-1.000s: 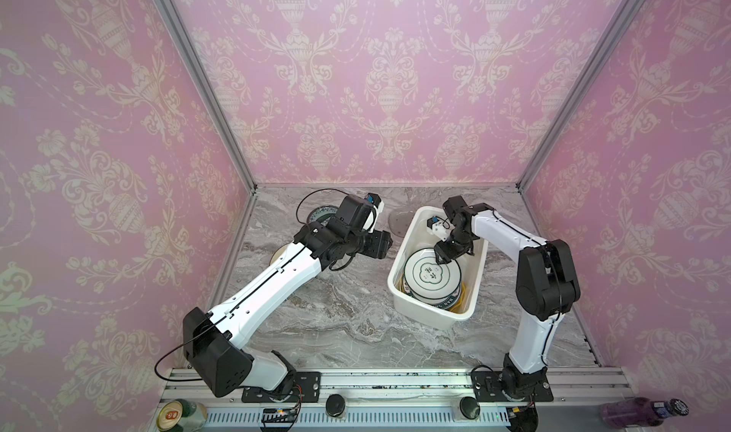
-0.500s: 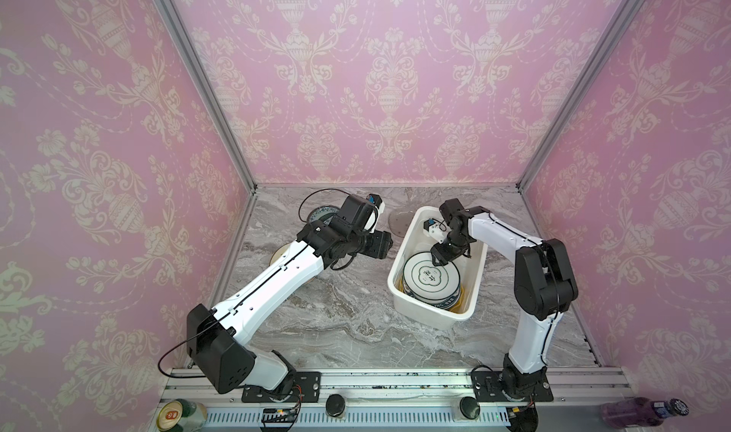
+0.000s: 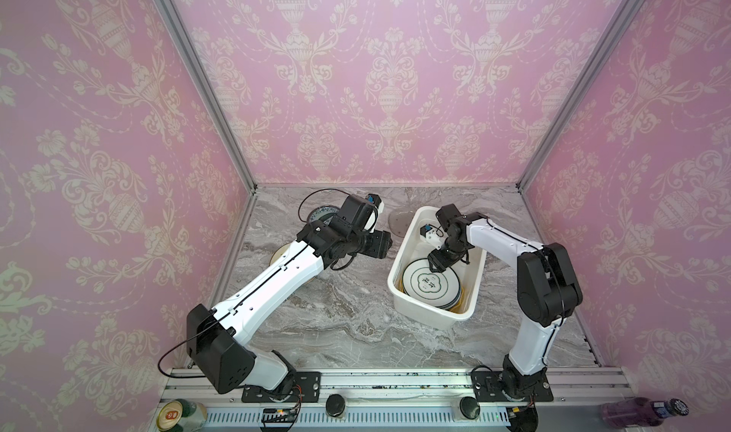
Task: Place the plates into the plastic bin on the countertop
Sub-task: Place the plate in the plastic bin, then pick up the plate from the middle-left of the table.
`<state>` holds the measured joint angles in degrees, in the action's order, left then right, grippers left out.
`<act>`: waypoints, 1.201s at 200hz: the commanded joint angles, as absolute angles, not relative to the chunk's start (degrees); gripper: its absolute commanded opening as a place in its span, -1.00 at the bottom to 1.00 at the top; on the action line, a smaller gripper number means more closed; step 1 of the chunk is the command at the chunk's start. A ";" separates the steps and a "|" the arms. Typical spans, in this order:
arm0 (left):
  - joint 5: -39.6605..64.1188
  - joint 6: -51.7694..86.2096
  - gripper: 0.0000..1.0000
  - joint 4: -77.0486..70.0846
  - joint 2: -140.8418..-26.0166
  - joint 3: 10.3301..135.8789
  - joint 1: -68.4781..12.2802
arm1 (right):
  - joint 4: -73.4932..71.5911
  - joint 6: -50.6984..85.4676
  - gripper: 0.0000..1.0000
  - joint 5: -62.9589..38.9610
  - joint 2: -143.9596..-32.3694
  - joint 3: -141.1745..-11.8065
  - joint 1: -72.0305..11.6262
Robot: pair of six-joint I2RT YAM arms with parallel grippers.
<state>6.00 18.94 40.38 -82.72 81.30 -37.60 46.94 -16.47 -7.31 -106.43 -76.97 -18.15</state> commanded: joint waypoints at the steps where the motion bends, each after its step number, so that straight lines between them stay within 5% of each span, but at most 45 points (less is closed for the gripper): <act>1: 4.24 19.52 0.39 42.21 -81.39 82.09 -37.29 | 47.99 -16.85 0.24 -4.83 -104.41 -75.89 -18.61; 78: 2.44 18.99 0.40 42.83 -79.11 81.21 -37.30 | 46.03 -16.77 0.33 -3.34 -99.80 -74.25 -20.91; 84: 2.09 18.75 0.40 42.94 -78.81 81.29 -37.18 | 45.74 -16.45 0.59 -2.56 -99.02 -74.29 -21.07; 87: 1.87 18.69 0.40 42.94 -78.65 81.36 -37.27 | 45.59 -16.36 0.94 -2.04 -98.54 -74.36 -21.09; 91: 1.51 18.49 0.40 42.98 -78.44 81.39 -37.21 | 45.53 -16.12 0.99 -1.59 -97.94 -74.58 -21.06; 128: -2.90 15.34 0.53 43.83 -76.00 82.59 -37.01 | 43.95 -14.61 1.00 4.87 -90.97 -78.90 -21.09; 150: -6.72 13.87 0.98 44.67 -73.49 82.97 -35.84 | 41.94 -13.56 1.00 10.25 -86.75 -81.97 -21.11; 216: -29.69 9.26 0.99 46.74 -64.81 81.60 -32.02 | 36.40 9.42 1.00 11.98 -77.34 -84.19 -21.12; 240: -19.47 16.65 0.99 51.34 -63.85 82.75 -19.53 | 29.73 19.11 0.99 8.25 -74.17 -79.65 -20.83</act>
